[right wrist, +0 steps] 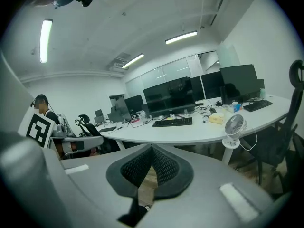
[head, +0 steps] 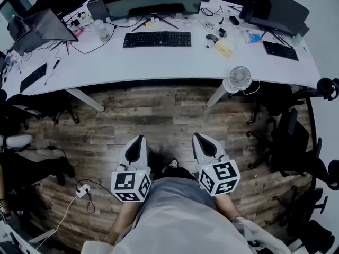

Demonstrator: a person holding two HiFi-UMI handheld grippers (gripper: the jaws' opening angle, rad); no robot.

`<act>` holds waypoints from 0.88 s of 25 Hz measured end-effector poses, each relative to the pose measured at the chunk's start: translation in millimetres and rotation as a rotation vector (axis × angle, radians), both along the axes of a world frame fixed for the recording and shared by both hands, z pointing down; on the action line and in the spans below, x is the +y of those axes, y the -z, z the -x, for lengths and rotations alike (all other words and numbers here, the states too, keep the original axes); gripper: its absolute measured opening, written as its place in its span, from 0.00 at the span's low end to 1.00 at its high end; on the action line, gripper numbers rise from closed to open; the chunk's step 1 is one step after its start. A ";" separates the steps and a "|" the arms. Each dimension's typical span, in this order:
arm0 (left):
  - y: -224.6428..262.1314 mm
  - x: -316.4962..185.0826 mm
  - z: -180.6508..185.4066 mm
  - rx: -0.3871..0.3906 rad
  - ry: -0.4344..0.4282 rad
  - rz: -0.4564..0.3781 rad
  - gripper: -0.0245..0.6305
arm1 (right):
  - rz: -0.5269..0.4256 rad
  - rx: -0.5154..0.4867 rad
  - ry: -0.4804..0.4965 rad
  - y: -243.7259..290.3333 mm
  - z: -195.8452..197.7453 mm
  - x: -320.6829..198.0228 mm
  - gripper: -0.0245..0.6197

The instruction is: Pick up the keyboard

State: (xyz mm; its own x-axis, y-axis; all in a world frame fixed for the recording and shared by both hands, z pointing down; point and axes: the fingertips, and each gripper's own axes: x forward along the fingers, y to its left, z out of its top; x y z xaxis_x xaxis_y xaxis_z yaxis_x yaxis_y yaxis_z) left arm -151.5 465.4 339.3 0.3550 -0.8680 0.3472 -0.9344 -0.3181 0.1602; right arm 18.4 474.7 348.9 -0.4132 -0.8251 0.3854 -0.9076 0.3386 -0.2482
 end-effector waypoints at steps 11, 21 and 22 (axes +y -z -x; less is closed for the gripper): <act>-7.5 -8.7 -3.7 0.026 -0.022 0.017 0.04 | 0.008 -0.015 0.035 -6.2 10.8 -2.5 0.03; -1.7 -52.6 -4.0 0.058 -0.022 0.000 0.04 | 0.027 -0.011 0.048 -5.4 17.0 -42.0 0.03; -0.6 -58.0 -3.9 0.059 -0.023 -0.003 0.04 | 0.026 -0.011 0.052 -4.6 18.1 -47.4 0.03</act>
State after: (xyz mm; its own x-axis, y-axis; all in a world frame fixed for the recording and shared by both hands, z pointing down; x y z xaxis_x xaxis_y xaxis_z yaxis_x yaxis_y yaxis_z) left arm -147.7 407.4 339.9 0.3946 -0.8604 0.3226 -0.9158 -0.3398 0.2141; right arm 0.2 427.4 353.5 -0.4598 -0.7922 0.4013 -0.8860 0.3787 -0.2677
